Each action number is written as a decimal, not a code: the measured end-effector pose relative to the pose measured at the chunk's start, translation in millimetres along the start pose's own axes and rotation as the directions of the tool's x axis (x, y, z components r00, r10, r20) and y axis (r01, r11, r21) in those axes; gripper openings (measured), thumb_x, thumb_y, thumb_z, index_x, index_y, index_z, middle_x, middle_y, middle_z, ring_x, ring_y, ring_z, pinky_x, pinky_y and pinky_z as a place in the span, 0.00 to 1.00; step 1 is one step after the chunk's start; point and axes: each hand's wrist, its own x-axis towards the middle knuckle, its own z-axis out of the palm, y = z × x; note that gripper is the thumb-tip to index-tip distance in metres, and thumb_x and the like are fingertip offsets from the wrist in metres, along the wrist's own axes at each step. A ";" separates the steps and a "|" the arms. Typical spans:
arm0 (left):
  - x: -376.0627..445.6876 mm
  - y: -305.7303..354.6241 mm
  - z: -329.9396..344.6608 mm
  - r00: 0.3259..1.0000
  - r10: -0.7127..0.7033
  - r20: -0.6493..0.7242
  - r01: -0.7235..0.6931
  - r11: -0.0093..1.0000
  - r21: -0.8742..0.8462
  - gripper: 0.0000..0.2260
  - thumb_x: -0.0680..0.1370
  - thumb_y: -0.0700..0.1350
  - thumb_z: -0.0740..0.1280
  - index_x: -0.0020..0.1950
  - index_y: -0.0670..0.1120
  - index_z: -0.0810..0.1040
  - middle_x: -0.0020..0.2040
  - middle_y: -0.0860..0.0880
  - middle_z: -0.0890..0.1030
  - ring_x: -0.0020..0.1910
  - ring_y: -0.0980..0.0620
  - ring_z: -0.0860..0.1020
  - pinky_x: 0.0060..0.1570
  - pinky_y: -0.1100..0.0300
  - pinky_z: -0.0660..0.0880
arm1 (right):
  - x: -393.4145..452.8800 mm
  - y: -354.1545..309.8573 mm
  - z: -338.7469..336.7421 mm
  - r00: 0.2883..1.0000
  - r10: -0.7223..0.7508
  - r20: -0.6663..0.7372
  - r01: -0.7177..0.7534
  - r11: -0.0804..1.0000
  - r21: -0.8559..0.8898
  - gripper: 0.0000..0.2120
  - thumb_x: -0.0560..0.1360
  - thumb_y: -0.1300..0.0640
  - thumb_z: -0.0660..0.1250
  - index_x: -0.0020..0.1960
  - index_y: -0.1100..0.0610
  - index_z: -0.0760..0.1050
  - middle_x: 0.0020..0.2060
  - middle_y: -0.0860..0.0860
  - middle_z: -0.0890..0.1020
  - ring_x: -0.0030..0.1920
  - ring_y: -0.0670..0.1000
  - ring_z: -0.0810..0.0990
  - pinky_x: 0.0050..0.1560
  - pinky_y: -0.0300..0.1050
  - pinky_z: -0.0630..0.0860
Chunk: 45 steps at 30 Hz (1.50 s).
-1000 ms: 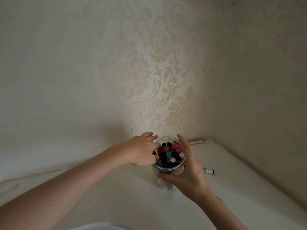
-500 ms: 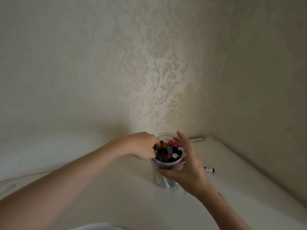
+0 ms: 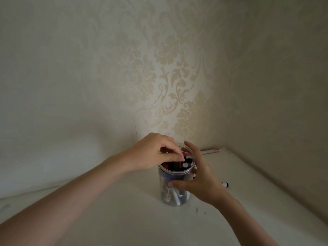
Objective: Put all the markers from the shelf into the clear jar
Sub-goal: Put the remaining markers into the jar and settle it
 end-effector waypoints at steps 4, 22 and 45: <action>13.0 -11.6 16.8 0.997 -0.081 0.005 0.080 0.994 0.080 0.05 0.70 0.46 0.78 0.44 0.50 0.86 0.39 0.57 0.85 0.39 0.64 0.82 0.42 0.70 0.75 | 6.4 -0.3 1.2 1.000 0.009 0.016 -0.009 1.000 -0.010 0.56 0.55 0.48 0.83 0.73 0.38 0.53 0.64 0.39 0.73 0.65 0.41 0.73 0.67 0.48 0.72; 19.8 -70.6 4.9 0.992 -0.124 0.003 0.123 0.990 0.073 0.13 0.82 0.52 0.59 0.57 0.51 0.82 0.58 0.55 0.77 0.62 0.61 0.73 0.66 0.59 0.69 | 11.7 95.9 -68.8 0.926 0.376 0.037 -0.299 0.790 -0.535 0.35 0.71 0.37 0.66 0.74 0.44 0.60 0.73 0.42 0.64 0.73 0.45 0.64 0.70 0.42 0.62; 1.4 -48.5 -0.7 0.970 -0.178 0.166 0.159 0.979 0.125 0.15 0.83 0.48 0.58 0.54 0.40 0.81 0.66 0.47 0.73 0.65 0.51 0.72 0.65 0.54 0.68 | 39.9 -106.5 -75.0 0.993 -0.114 0.018 0.115 0.960 -0.254 0.05 0.72 0.55 0.71 0.41 0.56 0.80 0.21 0.44 0.74 0.22 0.43 0.67 0.24 0.32 0.64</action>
